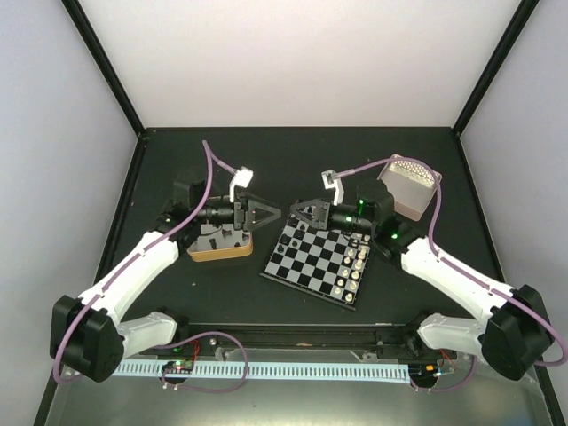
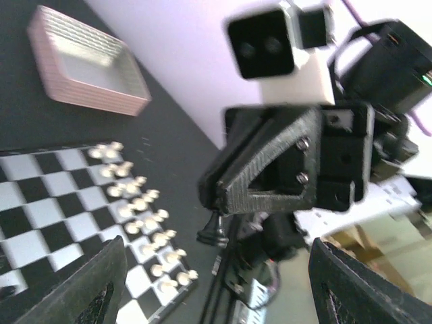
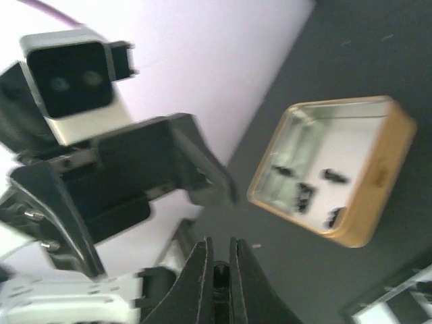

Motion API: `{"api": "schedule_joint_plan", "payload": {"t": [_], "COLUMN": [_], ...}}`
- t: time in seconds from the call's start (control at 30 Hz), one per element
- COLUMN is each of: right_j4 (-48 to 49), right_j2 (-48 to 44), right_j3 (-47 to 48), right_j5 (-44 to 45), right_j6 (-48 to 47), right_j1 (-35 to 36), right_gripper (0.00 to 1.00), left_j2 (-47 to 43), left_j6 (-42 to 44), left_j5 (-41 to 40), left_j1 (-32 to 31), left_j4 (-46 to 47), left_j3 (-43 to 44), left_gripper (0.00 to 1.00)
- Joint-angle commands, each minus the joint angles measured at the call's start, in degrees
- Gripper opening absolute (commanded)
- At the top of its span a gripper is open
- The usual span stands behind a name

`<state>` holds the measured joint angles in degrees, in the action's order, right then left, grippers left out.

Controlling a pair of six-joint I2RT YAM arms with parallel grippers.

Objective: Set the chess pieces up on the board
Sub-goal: Place the chess piece on the chessboard.

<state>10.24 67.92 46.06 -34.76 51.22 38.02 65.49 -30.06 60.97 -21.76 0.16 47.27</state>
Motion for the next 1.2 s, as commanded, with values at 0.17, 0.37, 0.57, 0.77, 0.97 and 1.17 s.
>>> {"api": "schedule_joint_plan", "payload": {"t": [0.17,0.37,0.57,0.77,0.97,1.17], "right_j4": [-18.6,-21.7,-21.8,-20.8,-18.9,-15.9], "right_j2": [0.3,8.6,16.1,22.4,25.8,28.4], "right_j3": [1.3,2.3,3.0,4.4,4.5,4.2], "right_j5": [30.4,41.8,48.7,52.0,56.9,55.8], "right_j6": [-21.5,-27.1,-29.9,-29.1,-25.0,-23.8], "right_j1": [8.9,17.6,24.0,26.1,25.3,23.4], "right_gripper": [0.01,0.01,0.01,0.01,0.01,0.01], "left_j2": [-9.8,-15.9,-17.6,-16.3,-15.5,-15.0], "left_j6": [0.3,-0.4,-0.3,-0.6,-0.6,-0.8], "left_j5": [-32.8,-43.0,-45.7,-45.4,-45.2,-44.5], "left_j1": [5.0,5.2,5.3,5.4,5.5,5.6], "left_j4": [-7.8,-7.7,-7.6,-7.9,-8.0,-8.0], "left_j3": [-3.1,-6.3,-7.5,-7.4,-7.2,-7.1], "left_gripper": [0.76,0.76,0.77,0.77,0.77,0.77]}}
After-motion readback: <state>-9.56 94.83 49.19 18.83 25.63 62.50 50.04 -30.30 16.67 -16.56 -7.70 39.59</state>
